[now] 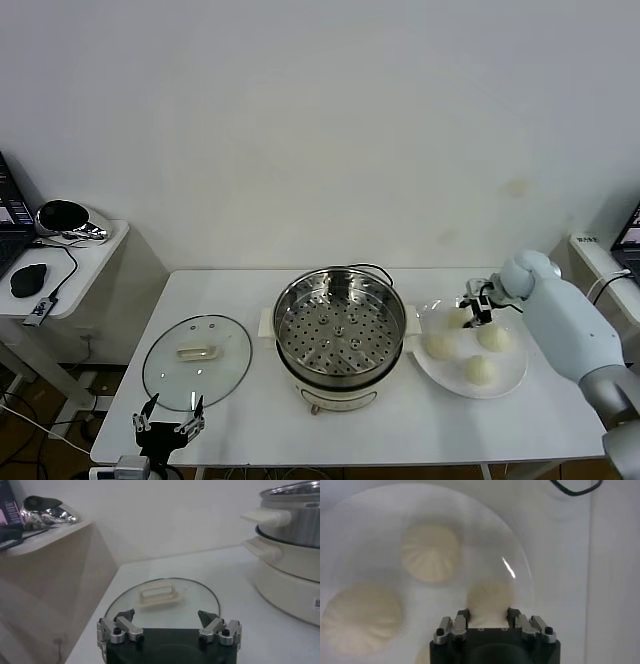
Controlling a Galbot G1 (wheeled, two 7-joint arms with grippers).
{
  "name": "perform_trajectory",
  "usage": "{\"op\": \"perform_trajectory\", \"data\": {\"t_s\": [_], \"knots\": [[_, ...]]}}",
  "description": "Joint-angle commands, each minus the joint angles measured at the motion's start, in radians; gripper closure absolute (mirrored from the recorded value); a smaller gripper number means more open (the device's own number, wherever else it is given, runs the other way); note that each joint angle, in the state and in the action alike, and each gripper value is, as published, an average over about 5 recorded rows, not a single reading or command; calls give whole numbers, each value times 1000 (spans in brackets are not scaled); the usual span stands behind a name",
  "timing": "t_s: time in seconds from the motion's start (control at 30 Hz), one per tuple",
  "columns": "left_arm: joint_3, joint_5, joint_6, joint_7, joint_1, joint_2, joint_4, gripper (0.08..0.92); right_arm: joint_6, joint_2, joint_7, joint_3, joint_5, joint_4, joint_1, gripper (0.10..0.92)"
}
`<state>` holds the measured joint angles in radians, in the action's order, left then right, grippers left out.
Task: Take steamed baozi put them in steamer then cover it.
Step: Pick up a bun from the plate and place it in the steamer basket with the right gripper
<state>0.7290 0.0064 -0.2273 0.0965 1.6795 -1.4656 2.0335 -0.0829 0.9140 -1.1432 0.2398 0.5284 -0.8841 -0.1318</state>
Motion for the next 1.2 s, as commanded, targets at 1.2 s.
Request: {"op": "perform_trajectory", "data": {"t_s": [1.2], "knots": [[13,7,-2,-8,26,-18,74,177,-747,382,-181,459,-189,-16,506,541]]}}
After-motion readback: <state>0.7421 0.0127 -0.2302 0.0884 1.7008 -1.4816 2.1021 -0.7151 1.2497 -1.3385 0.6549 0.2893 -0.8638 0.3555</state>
